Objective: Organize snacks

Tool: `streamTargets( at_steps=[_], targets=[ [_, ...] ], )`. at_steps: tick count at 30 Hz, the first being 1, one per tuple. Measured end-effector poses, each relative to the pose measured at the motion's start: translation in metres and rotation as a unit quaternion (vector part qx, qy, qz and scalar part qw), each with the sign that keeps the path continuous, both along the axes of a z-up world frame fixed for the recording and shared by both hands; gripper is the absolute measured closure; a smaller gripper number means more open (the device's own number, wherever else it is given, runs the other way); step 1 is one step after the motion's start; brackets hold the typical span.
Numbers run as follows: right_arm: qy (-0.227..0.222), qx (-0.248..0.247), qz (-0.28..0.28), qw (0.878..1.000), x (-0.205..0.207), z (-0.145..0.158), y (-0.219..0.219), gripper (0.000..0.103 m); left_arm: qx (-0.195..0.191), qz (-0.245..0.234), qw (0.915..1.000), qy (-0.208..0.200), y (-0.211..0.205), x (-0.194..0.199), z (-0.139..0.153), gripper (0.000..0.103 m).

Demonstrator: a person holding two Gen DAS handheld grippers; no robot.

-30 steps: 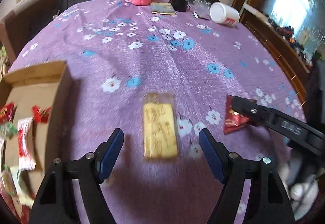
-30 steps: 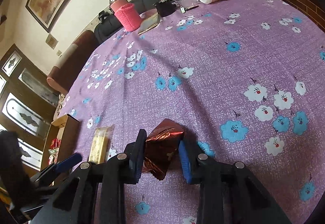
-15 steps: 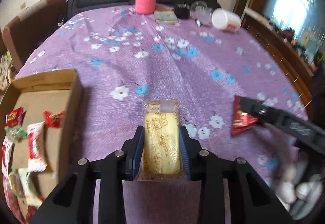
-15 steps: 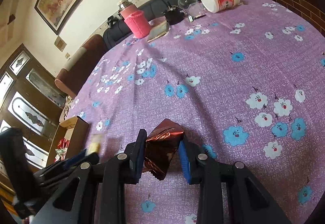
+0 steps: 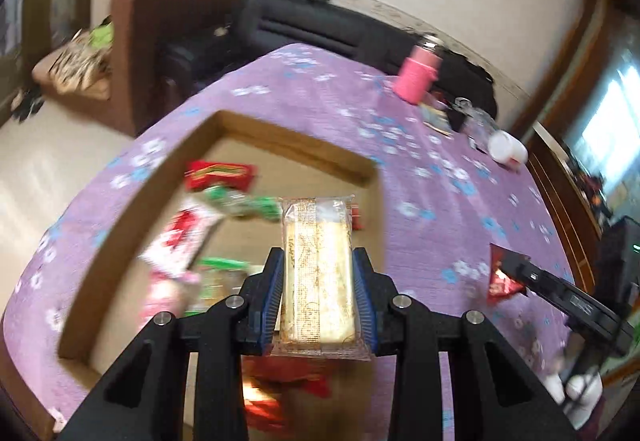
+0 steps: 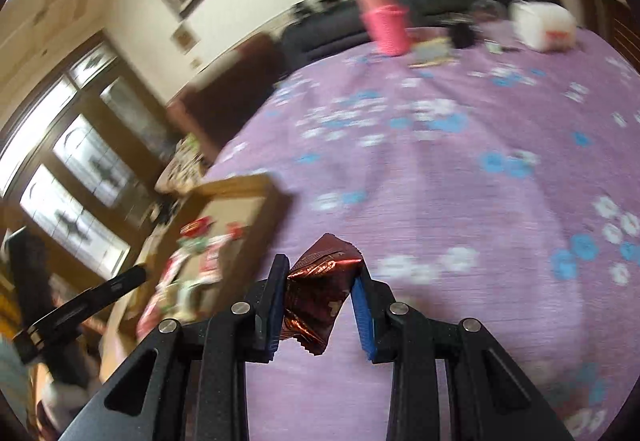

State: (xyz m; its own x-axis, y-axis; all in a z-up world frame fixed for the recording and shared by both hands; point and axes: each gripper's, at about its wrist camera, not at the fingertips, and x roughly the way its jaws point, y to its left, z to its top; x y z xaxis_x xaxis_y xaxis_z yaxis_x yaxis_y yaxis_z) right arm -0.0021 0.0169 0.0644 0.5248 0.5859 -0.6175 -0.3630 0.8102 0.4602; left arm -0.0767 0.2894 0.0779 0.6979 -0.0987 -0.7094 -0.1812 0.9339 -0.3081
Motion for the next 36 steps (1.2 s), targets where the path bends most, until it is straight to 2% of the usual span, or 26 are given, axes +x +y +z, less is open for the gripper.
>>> streamTargets(
  at_steps=[5,11,18,21,23,26,29,31,36],
  targets=[
    [-0.004,-0.031,0.062,0.998,-0.007,0.011,0.072,0.070,0.001,0.011,0.9998,0.014,0.025,0.008,-0.014,0.070],
    [0.004,-0.078,0.091,0.993,-0.001,0.000,0.136,0.070,-0.013,0.012,0.9994,0.030,0.046,0.021,-0.031,0.070],
    [0.018,-0.129,0.094,0.987,0.021,-0.020,0.173,0.068,-0.024,0.005,0.9989,0.039,0.052,0.035,-0.043,0.070],
    [0.016,-0.142,0.089,0.986,0.029,-0.024,0.179,0.067,-0.040,0.000,0.9987,0.032,0.056,0.036,-0.042,0.062],
    [0.017,-0.142,0.077,0.987,0.033,-0.023,0.177,0.060,-0.040,-0.002,0.9989,0.023,0.056,0.033,-0.039,0.054],
    [0.001,-0.141,0.060,0.988,0.034,-0.014,0.169,0.057,-0.035,-0.001,0.9993,0.010,0.054,0.024,-0.031,0.049],
    [-0.016,-0.129,0.041,0.991,0.028,0.000,0.154,0.054,-0.008,0.008,0.9999,-0.013,0.045,0.011,-0.016,0.047],
    [-0.025,-0.113,0.022,0.993,0.019,0.010,0.137,0.050,0.020,0.019,0.9992,-0.029,0.037,0.000,-0.005,0.038],
    [-0.050,-0.095,-0.002,0.994,-0.011,0.024,0.111,0.047,0.117,0.065,0.9881,-0.074,0.008,-0.033,0.026,0.020]
  ],
)
